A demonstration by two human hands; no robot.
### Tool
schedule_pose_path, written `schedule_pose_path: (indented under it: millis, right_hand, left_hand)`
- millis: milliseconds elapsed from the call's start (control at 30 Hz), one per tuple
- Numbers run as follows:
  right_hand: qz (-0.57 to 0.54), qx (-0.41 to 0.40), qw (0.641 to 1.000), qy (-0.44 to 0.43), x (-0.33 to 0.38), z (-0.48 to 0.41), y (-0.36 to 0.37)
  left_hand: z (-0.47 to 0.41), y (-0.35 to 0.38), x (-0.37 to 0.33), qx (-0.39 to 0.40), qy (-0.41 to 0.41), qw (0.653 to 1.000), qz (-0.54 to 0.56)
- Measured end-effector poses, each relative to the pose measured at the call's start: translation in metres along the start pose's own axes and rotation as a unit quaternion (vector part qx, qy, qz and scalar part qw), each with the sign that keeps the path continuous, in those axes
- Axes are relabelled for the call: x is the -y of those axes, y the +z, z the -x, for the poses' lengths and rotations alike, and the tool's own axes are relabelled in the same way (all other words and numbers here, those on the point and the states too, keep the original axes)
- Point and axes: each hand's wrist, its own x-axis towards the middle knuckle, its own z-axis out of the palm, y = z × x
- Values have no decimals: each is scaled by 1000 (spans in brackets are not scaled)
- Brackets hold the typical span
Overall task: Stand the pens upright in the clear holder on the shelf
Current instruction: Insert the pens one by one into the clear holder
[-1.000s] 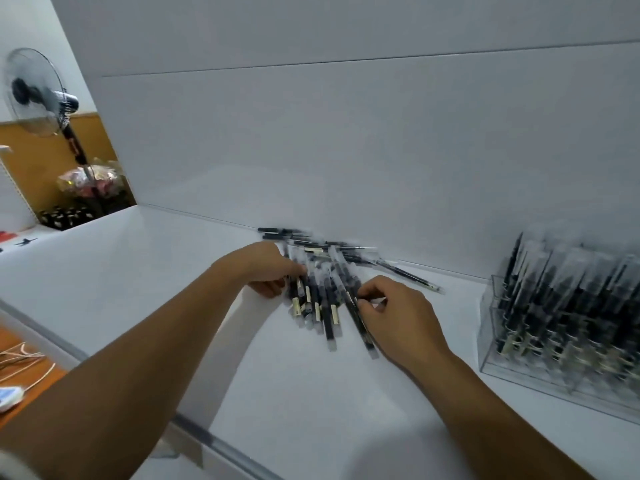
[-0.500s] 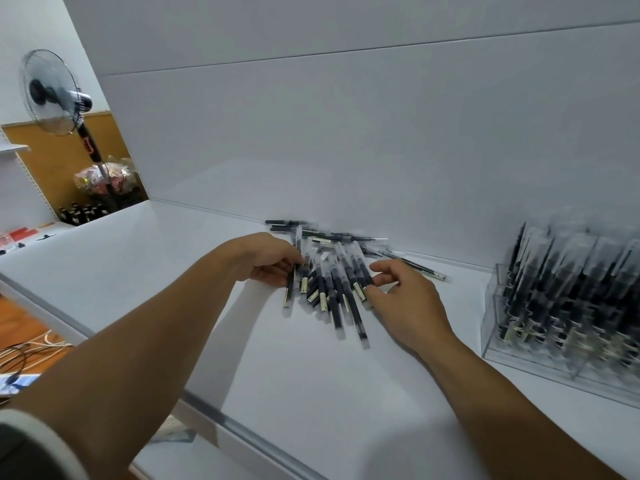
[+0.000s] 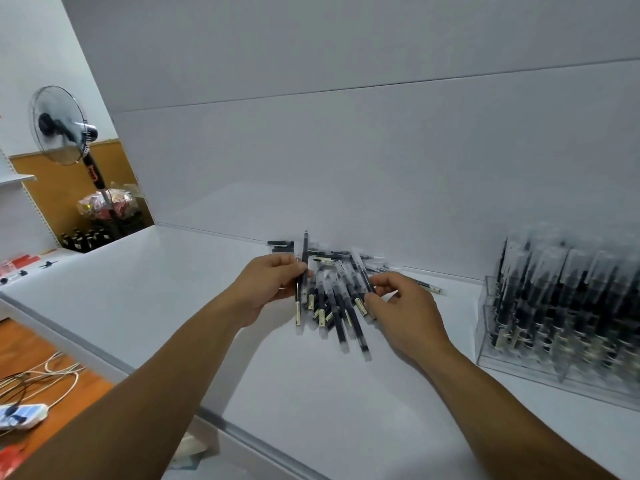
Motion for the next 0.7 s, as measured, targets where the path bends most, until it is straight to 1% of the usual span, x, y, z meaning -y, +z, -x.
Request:
schedule_pose_path:
  millis: [167, 267, 433, 600, 700]
  right_hand:
    - [-94, -29, 995, 1, 26, 8, 0]
    - [-70, -23, 997, -21, 40, 17, -13]
    - [-33, -34, 997, -56, 41, 41, -53]
    - [-32, -77, 994, -65, 25, 68, -111]
    - [-40, -126, 990, -49, 14, 79, -148]
  left_hand:
    - [26, 21, -12, -2, 82, 995, 58]
    - [43, 43, -22, 5, 114, 990, 84]
    - [64, 80, -33, 31, 134, 984, 112]
    - [80, 126, -26, 85, 151, 978, 118]
    - [86, 153, -22, 109, 163, 972, 129]
